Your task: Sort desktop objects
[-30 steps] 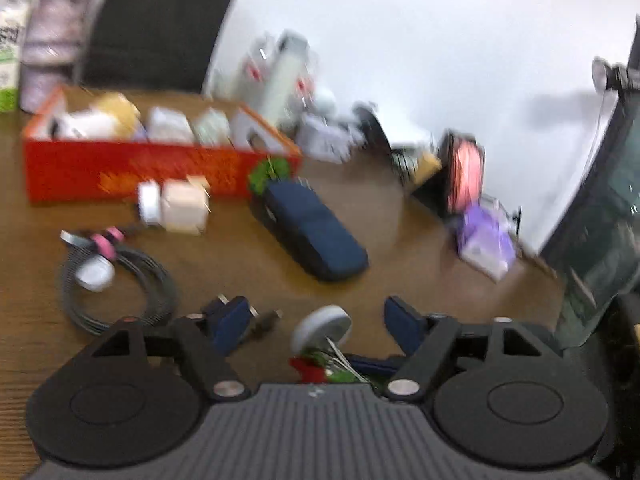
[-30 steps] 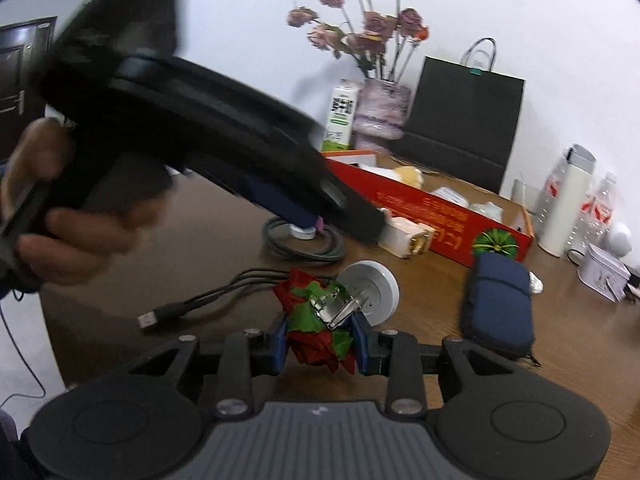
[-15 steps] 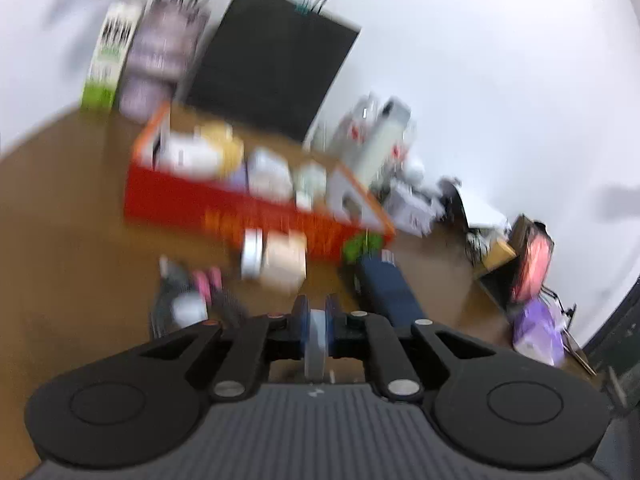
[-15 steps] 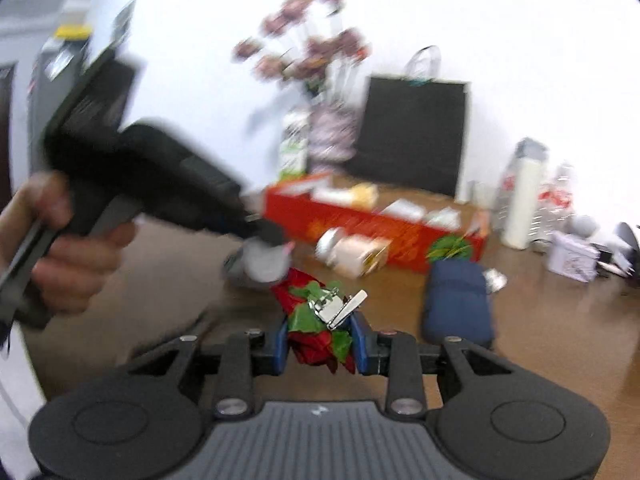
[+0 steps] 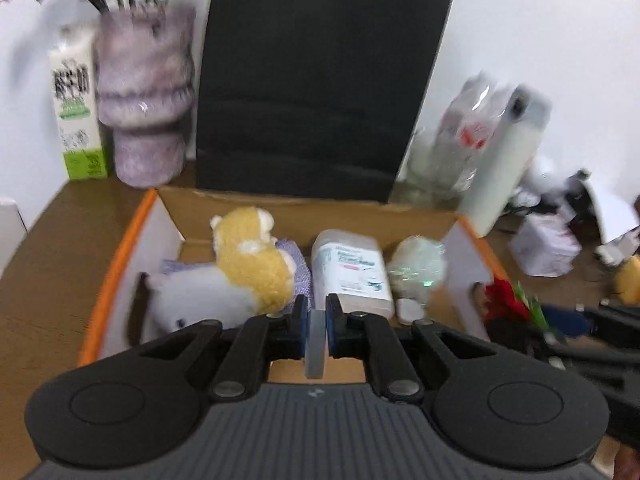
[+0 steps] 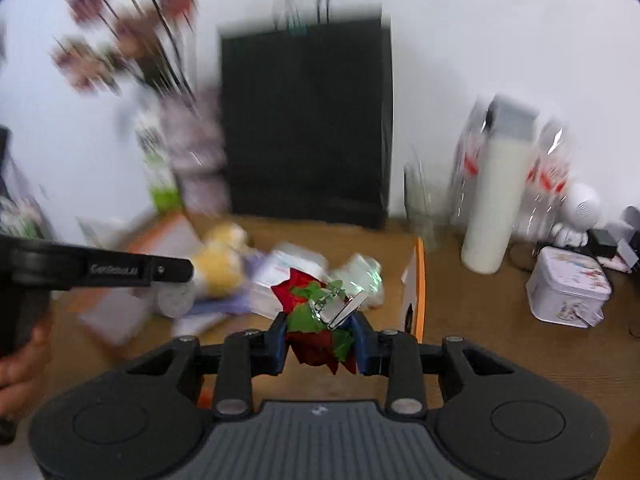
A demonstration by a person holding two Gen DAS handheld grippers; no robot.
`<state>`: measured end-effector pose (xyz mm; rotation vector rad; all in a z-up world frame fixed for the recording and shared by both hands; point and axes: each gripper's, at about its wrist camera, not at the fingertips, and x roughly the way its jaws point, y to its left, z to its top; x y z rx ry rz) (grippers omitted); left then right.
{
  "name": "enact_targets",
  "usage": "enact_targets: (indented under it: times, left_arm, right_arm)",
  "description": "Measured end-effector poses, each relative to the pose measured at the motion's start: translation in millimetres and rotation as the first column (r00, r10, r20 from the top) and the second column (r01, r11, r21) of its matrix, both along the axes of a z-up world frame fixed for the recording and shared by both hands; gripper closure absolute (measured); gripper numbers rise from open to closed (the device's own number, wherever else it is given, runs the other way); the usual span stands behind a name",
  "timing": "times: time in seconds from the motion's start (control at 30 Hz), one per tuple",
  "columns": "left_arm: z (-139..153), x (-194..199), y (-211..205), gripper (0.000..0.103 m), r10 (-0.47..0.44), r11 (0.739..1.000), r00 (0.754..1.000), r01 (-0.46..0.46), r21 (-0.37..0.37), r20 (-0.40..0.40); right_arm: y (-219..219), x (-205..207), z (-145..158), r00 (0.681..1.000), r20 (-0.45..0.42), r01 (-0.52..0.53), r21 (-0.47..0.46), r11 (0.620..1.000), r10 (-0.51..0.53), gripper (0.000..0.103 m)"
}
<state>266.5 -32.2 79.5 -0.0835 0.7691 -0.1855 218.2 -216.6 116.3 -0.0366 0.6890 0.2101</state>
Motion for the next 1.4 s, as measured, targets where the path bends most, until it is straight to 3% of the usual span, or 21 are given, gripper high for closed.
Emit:
enact_targets:
  times: [0.1, 0.17, 0.23, 0.3, 0.37, 0.47, 0.53, 0.63, 0.77, 0.87, 0.97, 1.1, 1.17, 1.27, 1.4]
  left_arm:
    - [-25, 20, -10, 0.091, 0.026, 0.997, 0.999, -0.024, 0.078, -0.024]
    - [-32, 27, -10, 0.068, 0.016, 0.997, 0.999, -0.013, 0.075, -0.046]
    - [-30, 23, -7, 0.059, 0.008, 0.999, 0.999, -0.006, 0.052, -0.037]
    - [-20, 11, -4, 0.052, 0.020, 0.997, 1.000, -0.020, 0.069, 0.002]
    - [-7, -12, 2, 0.037, 0.045, 0.997, 0.997, -0.048, 0.060, 0.065]
    - [7, -68, 15, 0.018, 0.009, 1.000, 0.988, -0.007, -0.011, 0.154]
    - [7, -104, 18, 0.014, -0.002, 1.000, 0.987, 0.004, -0.011, 0.164]
    - [-2, -164, 19, 0.004, 0.020, 0.999, 0.981, -0.027, 0.035, 0.191]
    - [-14, -240, 25, 0.000, 0.017, 0.998, 0.963, -0.034, 0.061, 0.268]
    - [-26, -279, 31, 0.000, 0.015, 0.998, 0.965, -0.028, 0.048, 0.261]
    - [-39, -308, 42, 0.000, 0.014, 1.000, 0.971, -0.012, -0.010, 0.238]
    - [-46, -339, 53, 0.000, 0.034, 0.999, 0.964, -0.026, -0.034, 0.263]
    - [-46, -352, 55, 0.000, -0.017, 1.000, 0.956, 0.016, 0.004, 0.294]
    - [-49, -362, 55, 0.000, -0.020, 0.998, 0.938, -0.002, 0.064, 0.345]
    - [-58, -358, 57, 0.000, -0.035, 0.998, 0.959, 0.019, 0.061, 0.280]
  right_arm:
    - [6, 47, -24, 0.994, -0.085, 0.058, -0.063, 0.996, -0.063, 0.071]
    - [6, 66, -41, 0.986, -0.140, 0.080, -0.070, 0.994, -0.089, 0.068]
    - [7, 71, -51, 0.985, -0.146, 0.086, -0.071, 0.994, -0.096, 0.053]
    - [5, 72, -52, 0.985, -0.127, 0.107, -0.073, 0.992, -0.116, 0.051]
    - [-1, 61, -43, 0.987, -0.092, 0.128, -0.026, 0.991, -0.130, 0.049]
    - [-11, 27, -26, 0.989, -0.016, 0.149, 0.040, 0.988, -0.149, 0.039]
    - [-12, -10, -19, 0.987, 0.049, 0.151, 0.057, 0.987, -0.154, 0.029]
    - [-6, -67, -19, 0.987, 0.103, 0.118, 0.058, 0.991, -0.124, 0.028]
    - [-4, -139, -29, 0.989, 0.100, 0.098, 0.093, 0.991, -0.107, 0.022]
    - [-5, -189, -42, 0.990, 0.087, 0.107, 0.082, 0.991, -0.114, 0.022]
    - [-4, -232, -57, 0.988, 0.077, 0.129, 0.073, 0.989, -0.134, 0.021]
    - [1, -278, -76, 0.991, 0.063, 0.120, 0.043, 0.992, -0.122, 0.019]
    - [3, -293, -84, 0.991, 0.045, 0.123, 0.023, 0.992, -0.124, 0.019]
    - [9, -308, -91, 0.994, 0.040, 0.106, 0.003, 0.994, -0.106, 0.019]
    - [17, -316, -93, 0.995, 0.057, 0.088, -0.033, 0.996, -0.086, 0.019]
